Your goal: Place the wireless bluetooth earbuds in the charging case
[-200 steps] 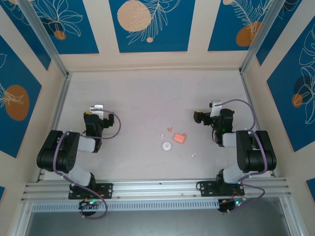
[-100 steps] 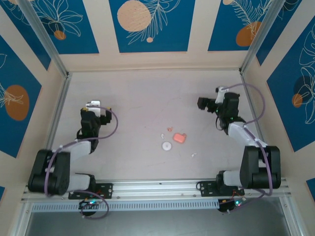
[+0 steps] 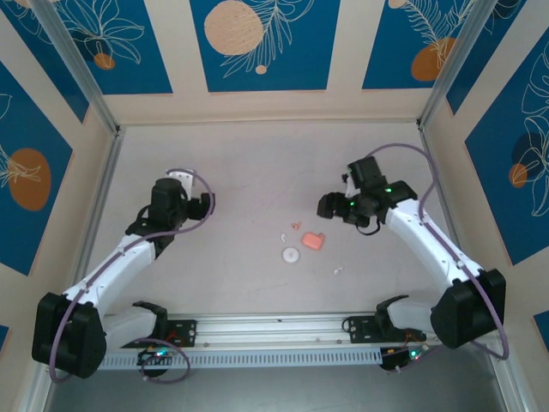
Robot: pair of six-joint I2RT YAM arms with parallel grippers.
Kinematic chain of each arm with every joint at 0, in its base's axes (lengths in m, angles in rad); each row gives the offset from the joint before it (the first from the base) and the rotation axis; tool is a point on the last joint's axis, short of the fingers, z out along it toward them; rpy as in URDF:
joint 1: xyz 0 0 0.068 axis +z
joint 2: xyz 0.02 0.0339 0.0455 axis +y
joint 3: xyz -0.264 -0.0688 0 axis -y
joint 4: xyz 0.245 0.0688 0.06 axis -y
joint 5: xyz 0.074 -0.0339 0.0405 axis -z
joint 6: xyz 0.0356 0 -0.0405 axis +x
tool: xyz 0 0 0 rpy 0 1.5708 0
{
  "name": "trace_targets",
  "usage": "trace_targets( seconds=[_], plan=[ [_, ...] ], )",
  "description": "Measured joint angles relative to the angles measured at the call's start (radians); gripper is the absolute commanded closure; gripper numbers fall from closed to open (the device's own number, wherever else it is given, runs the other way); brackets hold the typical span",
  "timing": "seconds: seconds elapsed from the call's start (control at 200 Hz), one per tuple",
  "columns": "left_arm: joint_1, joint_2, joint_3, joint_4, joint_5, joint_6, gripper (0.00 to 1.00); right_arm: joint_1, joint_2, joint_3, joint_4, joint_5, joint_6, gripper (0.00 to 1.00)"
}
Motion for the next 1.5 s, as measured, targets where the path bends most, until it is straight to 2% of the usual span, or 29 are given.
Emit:
trace_targets(
  seconds=[0.19, 0.39, 0.605, 0.975, 1.28, 1.495],
  plan=[
    [-0.01, 0.016, -0.005, -0.08, 0.042, -0.065, 0.15, 0.203, 0.085, 0.007, -0.082, 0.002, 0.003, 0.29],
    [-0.01, 0.016, -0.014, -0.115, 0.069, -0.108, 0.15, 0.262, 0.197, 0.06, -0.111, -0.002, 0.023, 0.31],
    [-0.01, 0.016, -0.032, -0.119, 0.094, -0.13, 0.15, 0.37, 0.377, 0.154, -0.129, 0.016, 0.008, 0.31],
    [-0.01, 0.004, -0.034, -0.127, 0.101, -0.13, 0.15, 0.388, 0.584, 0.223, -0.129, 0.032, -0.085, 0.32],
    [-0.01, 0.002, -0.036, -0.132, 0.102, -0.13, 0.15, 0.402, 0.65, 0.259, -0.124, 0.037, -0.103, 0.32],
    [-0.01, 0.002, -0.036, -0.137, 0.105, -0.13, 0.15, 0.409, 0.681, 0.269, -0.115, 0.059, -0.107, 0.36]
  ],
)
